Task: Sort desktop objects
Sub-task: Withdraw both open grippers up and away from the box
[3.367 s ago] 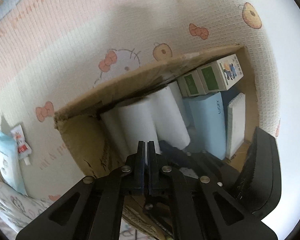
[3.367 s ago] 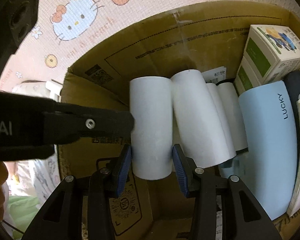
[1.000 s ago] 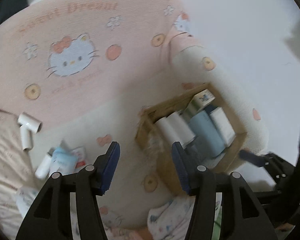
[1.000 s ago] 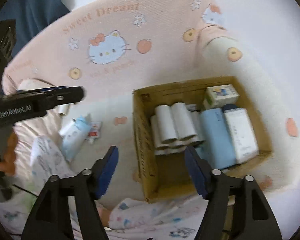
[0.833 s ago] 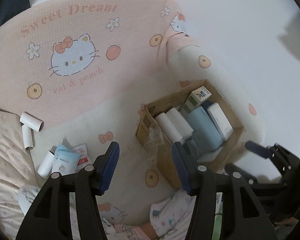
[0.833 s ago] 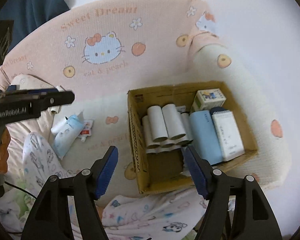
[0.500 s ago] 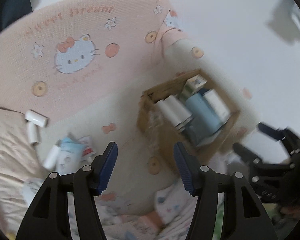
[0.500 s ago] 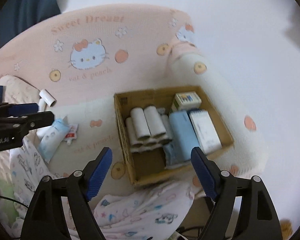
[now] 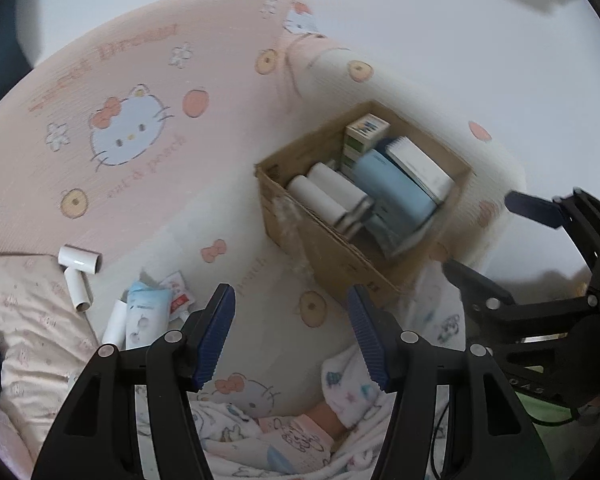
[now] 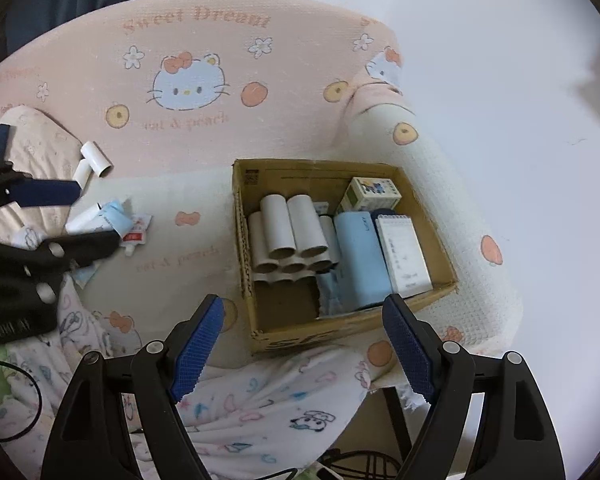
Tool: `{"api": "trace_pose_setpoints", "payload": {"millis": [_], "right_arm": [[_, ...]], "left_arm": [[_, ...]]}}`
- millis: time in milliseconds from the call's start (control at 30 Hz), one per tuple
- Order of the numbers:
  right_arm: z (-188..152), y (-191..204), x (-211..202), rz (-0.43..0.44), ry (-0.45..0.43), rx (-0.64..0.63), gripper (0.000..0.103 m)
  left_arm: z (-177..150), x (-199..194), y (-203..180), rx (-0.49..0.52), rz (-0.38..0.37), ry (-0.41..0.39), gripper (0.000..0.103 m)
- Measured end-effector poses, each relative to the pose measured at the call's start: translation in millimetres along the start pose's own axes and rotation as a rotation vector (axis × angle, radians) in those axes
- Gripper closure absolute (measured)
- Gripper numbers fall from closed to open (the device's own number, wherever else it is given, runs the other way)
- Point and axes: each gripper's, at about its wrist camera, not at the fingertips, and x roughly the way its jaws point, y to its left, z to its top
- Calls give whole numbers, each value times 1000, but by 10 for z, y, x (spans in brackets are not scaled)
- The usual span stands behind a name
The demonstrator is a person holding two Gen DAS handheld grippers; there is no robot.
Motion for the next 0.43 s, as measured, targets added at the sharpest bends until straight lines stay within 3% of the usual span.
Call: {"api": "trace_pose_setpoints", "payload": {"millis": [133, 433], "right_arm": [[-17, 6, -24, 3, -9, 3, 23], [17, 24, -55, 6, -16, 5, 22]], "left_arm": [[-21, 57, -80, 10, -9, 22, 40], [-34, -9, -69, 15, -1, -13, 40]]}}
